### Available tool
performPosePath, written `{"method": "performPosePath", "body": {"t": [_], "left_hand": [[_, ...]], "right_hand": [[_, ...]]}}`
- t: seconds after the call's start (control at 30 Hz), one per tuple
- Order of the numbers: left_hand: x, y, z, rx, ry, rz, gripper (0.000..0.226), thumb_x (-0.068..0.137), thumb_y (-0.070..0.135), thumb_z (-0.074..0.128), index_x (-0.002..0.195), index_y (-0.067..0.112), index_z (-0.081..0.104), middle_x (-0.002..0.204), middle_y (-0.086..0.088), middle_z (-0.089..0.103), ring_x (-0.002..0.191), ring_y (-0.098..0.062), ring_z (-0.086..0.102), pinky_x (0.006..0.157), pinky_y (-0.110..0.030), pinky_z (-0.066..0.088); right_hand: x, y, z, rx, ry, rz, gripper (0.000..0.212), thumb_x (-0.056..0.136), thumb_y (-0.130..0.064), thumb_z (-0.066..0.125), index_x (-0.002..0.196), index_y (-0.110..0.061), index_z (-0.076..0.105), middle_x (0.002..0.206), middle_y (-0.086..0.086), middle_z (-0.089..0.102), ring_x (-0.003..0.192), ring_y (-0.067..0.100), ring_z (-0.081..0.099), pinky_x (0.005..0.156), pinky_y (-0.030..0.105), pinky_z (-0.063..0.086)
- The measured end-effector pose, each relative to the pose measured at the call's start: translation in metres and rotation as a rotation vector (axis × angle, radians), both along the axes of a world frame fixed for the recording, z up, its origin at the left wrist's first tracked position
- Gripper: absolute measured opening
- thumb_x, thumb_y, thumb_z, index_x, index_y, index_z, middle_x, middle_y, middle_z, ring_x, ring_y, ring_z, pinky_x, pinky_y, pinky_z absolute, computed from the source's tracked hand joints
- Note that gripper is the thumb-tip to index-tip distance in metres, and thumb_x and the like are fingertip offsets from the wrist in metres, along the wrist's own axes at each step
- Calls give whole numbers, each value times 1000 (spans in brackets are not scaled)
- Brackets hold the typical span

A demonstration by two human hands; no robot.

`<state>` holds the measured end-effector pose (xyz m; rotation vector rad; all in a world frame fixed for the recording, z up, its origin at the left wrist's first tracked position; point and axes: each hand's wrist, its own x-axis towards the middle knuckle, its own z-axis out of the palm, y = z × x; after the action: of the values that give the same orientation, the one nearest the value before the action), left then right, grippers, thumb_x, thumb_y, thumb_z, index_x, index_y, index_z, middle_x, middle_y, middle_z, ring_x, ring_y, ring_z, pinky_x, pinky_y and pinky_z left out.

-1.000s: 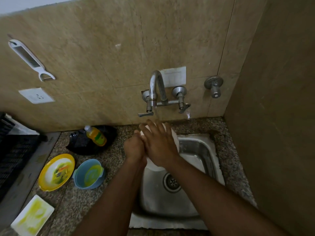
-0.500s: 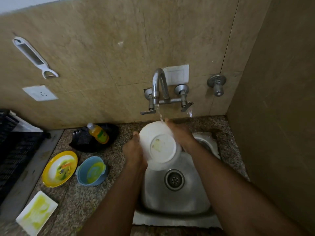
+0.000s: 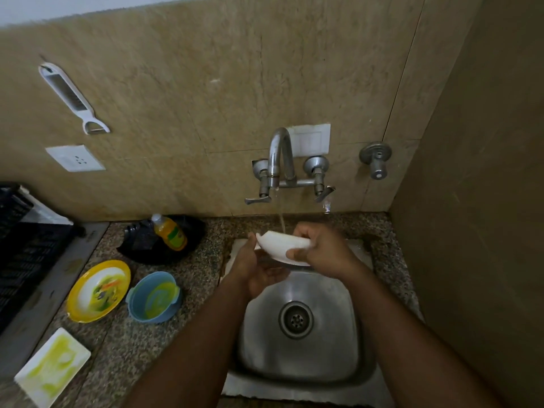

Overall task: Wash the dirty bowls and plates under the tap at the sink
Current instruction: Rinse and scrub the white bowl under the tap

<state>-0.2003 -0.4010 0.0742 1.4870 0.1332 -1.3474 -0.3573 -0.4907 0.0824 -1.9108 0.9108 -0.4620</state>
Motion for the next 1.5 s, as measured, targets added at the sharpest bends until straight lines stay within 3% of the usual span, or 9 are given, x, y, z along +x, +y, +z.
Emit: {"method": "performPosePath", "body": {"t": [0.27,0.37,0.57,0.77,1.0,1.1,1.2,1.33,1.5], "left_hand": [[-4,-8,-5,-149,21,0,53,98,45,57,138,11,60,129,-24,68,121,-46,62,93,-62,55],[-4,-8,-9,-180,-7,-29,63,92,52,63,142,13,58,133,-22,67,125,-46,61,99,-65,51],[0,-14,-4,-196,-123,-38,90,59,87,72,123,23,72,119,-18,74,113,-46,67,87,-74,52],[8,9,4,-212,-201,-74,43,99,55,54,117,20,70,101,-7,80,91,-30,74,81,-47,61],[-2,10,-11,-305,-100,120,54,93,45,71,128,4,66,126,-24,70,117,-45,67,103,-67,48],[-2,7,-21,-283,-21,238,64,87,48,77,132,4,62,127,-26,68,115,-50,66,100,-74,46],[-2,4,-20,-224,-32,378,49,95,44,70,124,5,62,123,-23,70,108,-44,70,98,-67,52],[9,7,-25,-209,-28,398,34,98,43,65,104,10,63,120,-22,70,107,-41,70,101,-63,52],[3,-1,-27,-159,-69,393,30,97,44,67,110,17,64,122,-19,68,107,-43,68,96,-67,52]], "right_hand": [[-35,5,-9,-270,60,146,26,64,-34,88,76,-27,66,75,-10,63,75,9,59,69,40,51],[-39,7,-9,-233,18,136,23,67,-29,89,76,-24,68,76,-9,67,76,9,62,69,40,54],[-27,-11,0,530,-406,-134,15,75,-14,85,81,-21,74,87,9,74,76,25,67,64,38,55],[-2,-37,-17,770,-485,-366,12,93,-12,71,103,-4,71,104,19,76,93,35,68,86,56,59],[47,-12,-36,157,30,-387,47,106,-47,38,139,-18,55,142,14,57,126,33,56,107,45,45],[59,28,-47,-151,285,-274,69,102,-62,24,162,-27,16,170,7,16,155,31,19,122,55,25],[60,68,-44,-368,313,-91,69,104,-57,12,164,-27,0,172,-1,-12,157,20,-18,126,55,-4],[52,73,-47,-403,297,74,63,108,-50,13,165,-25,0,172,-7,-6,156,6,-15,127,49,2],[72,29,-35,-91,431,-109,70,106,-55,13,164,-21,-4,172,0,-14,157,17,-16,126,53,-2]]}}
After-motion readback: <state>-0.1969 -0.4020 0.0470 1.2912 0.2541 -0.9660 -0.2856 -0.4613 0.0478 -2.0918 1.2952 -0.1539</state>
